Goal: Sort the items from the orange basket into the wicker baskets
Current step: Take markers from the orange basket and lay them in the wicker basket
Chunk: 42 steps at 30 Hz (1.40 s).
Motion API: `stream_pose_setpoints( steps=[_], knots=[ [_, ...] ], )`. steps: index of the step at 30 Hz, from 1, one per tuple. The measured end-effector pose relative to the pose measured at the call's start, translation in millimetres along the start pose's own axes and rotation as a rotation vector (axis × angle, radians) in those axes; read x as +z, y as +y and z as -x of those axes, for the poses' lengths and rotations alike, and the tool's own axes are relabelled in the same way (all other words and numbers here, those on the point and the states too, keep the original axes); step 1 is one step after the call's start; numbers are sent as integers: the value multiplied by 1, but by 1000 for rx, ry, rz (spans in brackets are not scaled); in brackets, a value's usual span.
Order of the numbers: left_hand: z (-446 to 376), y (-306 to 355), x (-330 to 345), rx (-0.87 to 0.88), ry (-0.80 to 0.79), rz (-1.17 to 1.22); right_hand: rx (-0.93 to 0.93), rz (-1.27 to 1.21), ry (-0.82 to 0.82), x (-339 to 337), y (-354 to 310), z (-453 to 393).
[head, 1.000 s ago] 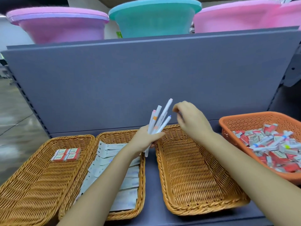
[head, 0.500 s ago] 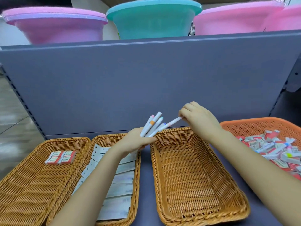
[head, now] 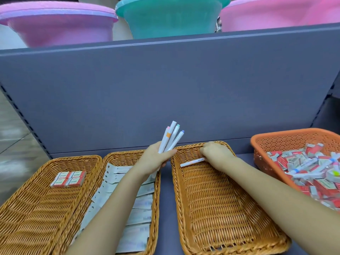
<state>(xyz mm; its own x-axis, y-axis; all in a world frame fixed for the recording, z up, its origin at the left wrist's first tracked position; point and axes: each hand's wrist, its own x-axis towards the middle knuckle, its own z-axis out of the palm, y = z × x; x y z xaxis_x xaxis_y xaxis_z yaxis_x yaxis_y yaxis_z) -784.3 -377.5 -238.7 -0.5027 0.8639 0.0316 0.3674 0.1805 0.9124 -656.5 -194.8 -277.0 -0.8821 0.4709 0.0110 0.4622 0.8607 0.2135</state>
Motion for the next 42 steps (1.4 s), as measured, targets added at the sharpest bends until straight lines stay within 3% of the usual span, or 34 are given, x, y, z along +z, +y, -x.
stream_pose_setpoints(
  steps=[14,17,20,22,24,28,32,39,42],
  knots=[
    [0,7,7,29,0,285,-13,-133,17,-9,-1,6],
    [0,7,10,45,-25,278,2,-278,169,-38,-2,11],
    [0,7,11,55,-42,275,-49,-371,473,-67,-8,19],
    [1,7,12,55,-47,271,-156,-378,670,-82,-15,23],
    [1,7,13,51,-48,268,-300,-315,757,-90,-23,23],
    [2,10,14,44,-32,301,-477,-155,706,-91,-34,18],
    [1,10,15,9,-25,315,-480,-64,675,-88,-36,15],
    [1,7,11,-72,93,373,-294,11,656,-89,-13,17],
    [0,5,10,-85,176,405,-145,19,486,-81,-3,20]
  ],
)
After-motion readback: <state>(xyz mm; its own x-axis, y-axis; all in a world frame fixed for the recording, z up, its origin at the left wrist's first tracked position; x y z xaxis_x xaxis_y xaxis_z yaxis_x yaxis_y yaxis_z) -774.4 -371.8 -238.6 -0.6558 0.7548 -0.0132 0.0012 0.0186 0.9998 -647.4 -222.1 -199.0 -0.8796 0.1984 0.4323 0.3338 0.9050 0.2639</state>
